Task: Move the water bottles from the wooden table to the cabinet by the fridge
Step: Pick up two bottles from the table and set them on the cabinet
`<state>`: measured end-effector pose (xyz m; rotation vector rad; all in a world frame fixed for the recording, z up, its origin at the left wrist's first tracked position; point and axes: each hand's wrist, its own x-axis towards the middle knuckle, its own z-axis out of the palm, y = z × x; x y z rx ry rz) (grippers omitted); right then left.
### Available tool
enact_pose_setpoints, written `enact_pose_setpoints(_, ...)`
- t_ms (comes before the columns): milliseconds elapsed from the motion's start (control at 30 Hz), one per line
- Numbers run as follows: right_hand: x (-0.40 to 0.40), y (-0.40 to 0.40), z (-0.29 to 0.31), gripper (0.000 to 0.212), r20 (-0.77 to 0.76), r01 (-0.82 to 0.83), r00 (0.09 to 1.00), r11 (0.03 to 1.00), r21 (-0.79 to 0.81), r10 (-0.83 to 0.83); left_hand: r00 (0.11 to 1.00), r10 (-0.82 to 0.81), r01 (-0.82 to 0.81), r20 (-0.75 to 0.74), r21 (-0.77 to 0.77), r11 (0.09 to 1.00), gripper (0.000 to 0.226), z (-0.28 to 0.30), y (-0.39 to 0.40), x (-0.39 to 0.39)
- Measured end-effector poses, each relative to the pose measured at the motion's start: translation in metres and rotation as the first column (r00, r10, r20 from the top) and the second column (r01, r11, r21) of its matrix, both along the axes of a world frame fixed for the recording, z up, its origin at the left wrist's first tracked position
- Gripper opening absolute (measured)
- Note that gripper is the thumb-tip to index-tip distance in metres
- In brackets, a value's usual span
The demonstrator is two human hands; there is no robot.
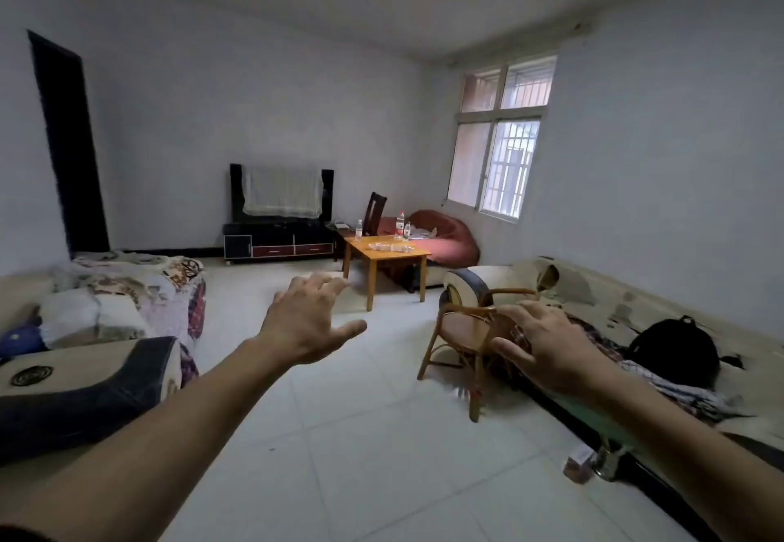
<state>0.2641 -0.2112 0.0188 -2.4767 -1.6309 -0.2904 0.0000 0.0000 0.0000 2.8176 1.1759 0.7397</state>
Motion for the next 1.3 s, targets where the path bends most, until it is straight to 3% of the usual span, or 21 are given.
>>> enact_pose_setpoints(267,-0.048,0.036,-0.017,0.06,-0.057,-0.054,0.997,0.993,-0.102,0.048,0.998,0.042,-0.045,-0.044,-0.073,0.996,0.077,-0.041,0.027,-0.04)
enact_pose_setpoints(500,-0.04,0.077,-0.026,0.062,-0.055,-0.072,0.996,0.989,-0.13,0.065,0.997,0.06,-0.067,-0.055,-0.135,0.989,0.077,-0.066,0.061,-0.031)
enact_pose_setpoints(767,0.03,0.137,-0.048,0.063,-0.106,-0.118,0.989,0.982,-0.147,0.103,0.991,0.06,-0.072,-0.122,-0.099,0.993,0.081,-0.057,0.116,0.045)
enact_pose_setpoints(1033,0.132,0.211,-0.03,0.067,-0.132,-0.093,0.988,0.994,-0.049,0.086,0.987,0.079,-0.088,-0.139,-0.067,0.994,0.08,-0.024,0.184,0.143)
enact_pose_setpoints(1300,0.19,0.288,-0.031,0.065,-0.107,-0.077,0.992,0.988,-0.133,0.063,0.988,0.048,-0.066,-0.15,-0.115,0.991,0.08,-0.031,0.266,0.215)
